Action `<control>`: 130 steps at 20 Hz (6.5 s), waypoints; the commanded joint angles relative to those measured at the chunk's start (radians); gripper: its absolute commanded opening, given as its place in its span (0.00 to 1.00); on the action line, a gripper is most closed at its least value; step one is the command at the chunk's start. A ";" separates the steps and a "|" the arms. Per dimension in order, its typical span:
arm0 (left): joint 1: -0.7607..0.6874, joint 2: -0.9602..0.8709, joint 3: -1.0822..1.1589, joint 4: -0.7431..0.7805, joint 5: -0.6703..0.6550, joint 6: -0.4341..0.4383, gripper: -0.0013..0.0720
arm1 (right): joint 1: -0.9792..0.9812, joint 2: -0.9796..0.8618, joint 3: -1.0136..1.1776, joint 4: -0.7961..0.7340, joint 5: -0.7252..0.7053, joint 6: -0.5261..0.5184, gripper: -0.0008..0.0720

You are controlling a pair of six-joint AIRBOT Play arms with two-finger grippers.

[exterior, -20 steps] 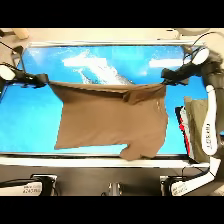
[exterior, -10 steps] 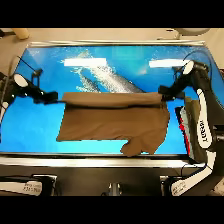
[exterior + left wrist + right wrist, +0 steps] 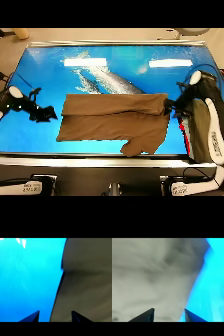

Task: Fold the shirts.

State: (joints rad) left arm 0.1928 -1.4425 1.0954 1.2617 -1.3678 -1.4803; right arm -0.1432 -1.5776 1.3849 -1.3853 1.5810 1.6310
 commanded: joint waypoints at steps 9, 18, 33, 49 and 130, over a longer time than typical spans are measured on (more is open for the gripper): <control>-0.005 0.191 -0.433 -0.118 0.267 0.000 0.67 | -0.035 0.285 -0.409 -0.002 -0.117 -0.047 0.65; -0.072 0.218 -0.432 -0.118 0.329 -0.037 0.05 | -0.032 0.316 -0.714 0.237 -0.274 -0.130 0.65; -0.070 0.204 -0.015 -0.119 0.331 -0.031 0.04 | -0.033 0.308 -0.236 0.301 -0.563 -0.086 0.03; -0.052 -0.242 0.406 -0.328 0.165 -0.007 0.90 | -0.060 -0.130 -0.008 0.108 -0.391 -0.080 0.99; -0.338 0.325 0.086 0.139 0.506 -0.143 0.05 | -0.794 0.338 0.286 -0.018 0.269 0.123 0.04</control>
State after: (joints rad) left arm -0.1444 -1.1175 1.1835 1.4055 -0.8822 -1.6238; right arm -0.9230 -1.2621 1.6970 -1.1530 1.7470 1.7588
